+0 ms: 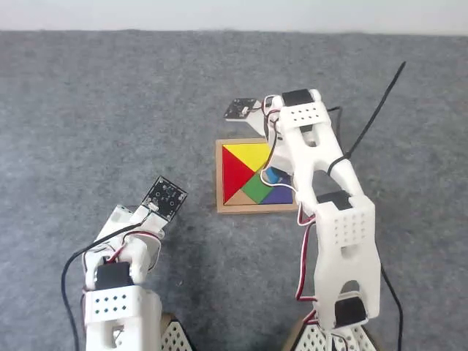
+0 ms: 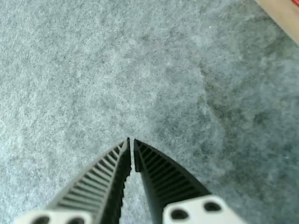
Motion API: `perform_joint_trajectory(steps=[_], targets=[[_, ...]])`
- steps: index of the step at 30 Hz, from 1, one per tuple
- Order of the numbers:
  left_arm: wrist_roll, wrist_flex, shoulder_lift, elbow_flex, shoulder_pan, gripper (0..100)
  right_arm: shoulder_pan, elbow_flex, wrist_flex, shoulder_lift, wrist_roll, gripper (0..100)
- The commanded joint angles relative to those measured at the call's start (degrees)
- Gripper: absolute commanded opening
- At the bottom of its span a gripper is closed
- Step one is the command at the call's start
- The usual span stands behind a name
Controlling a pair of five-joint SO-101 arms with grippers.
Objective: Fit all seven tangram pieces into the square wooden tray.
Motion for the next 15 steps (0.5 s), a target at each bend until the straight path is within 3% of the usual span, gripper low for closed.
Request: perform_joint_trajectory(steps=[1, 15], targets=[[-0.4, -0.9, -0.7, -0.2, -0.2, 1, 0.3, -0.7, -2.9, -0.5, -0.3, 0.6], [-0.4, -0.9, -0.7, -0.2, -0.2, 1, 1.7, -1.6, -6.0, -4.8, 2.7, 0.6]])
